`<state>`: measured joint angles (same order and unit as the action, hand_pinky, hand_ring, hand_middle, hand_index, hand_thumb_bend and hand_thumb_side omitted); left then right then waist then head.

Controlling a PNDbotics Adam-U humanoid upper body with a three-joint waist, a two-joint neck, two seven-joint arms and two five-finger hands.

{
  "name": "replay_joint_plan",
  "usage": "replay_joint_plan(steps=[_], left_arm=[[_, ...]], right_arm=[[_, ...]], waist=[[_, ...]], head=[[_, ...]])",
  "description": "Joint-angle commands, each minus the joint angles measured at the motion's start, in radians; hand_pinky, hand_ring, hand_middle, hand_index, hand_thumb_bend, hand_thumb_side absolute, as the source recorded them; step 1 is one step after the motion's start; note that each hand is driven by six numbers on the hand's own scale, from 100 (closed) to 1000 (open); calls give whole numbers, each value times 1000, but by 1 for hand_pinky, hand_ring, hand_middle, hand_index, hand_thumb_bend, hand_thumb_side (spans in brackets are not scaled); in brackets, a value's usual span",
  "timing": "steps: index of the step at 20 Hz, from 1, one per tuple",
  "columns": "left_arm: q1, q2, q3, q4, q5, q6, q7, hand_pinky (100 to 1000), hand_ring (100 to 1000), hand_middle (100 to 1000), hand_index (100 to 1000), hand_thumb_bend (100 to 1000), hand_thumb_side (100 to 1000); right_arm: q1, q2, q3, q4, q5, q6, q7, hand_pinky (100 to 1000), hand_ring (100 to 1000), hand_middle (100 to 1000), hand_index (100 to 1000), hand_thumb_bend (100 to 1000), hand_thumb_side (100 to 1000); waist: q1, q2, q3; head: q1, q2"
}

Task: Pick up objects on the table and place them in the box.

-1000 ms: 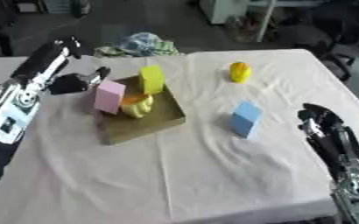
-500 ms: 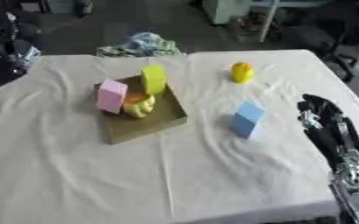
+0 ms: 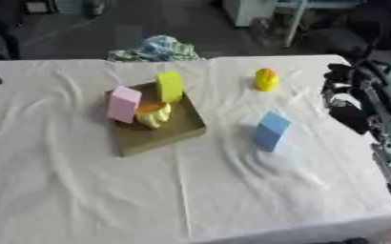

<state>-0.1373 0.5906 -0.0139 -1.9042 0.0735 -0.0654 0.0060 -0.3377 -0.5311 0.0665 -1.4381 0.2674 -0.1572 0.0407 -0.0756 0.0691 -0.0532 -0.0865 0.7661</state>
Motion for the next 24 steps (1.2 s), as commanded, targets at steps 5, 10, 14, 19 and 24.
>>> replay_joint_plan(steps=[5,10,14,19,24], left_arm=[[83,-41,24,-58,1,19,-19,690,522,633,779,287,780],[113,-79,20,-60,9,29,-32,689,519,629,778,287,792],[123,-98,18,-55,5,35,-48,689,517,627,777,285,801],[133,-113,19,-48,-1,40,-60,689,514,624,778,280,809],[135,-122,18,-44,-6,44,-73,688,512,621,781,278,813]], right_arm=[[-160,-166,129,182,108,-76,282,809,899,876,960,100,478],[-245,-167,170,310,204,-135,398,823,919,912,982,190,440],[-274,-150,160,390,297,-173,413,835,932,936,1000,346,489],[-293,-133,141,451,427,-223,421,853,944,954,1000,477,579],[-304,-116,119,493,476,-243,417,870,966,963,1000,500,608]], waist=[[2,-13,17],[0,-15,29],[3,-18,38],[7,-20,43],[11,-20,45]], head=[[-16,4],[-15,4],[-14,4],[-13,4],[-11,4]])
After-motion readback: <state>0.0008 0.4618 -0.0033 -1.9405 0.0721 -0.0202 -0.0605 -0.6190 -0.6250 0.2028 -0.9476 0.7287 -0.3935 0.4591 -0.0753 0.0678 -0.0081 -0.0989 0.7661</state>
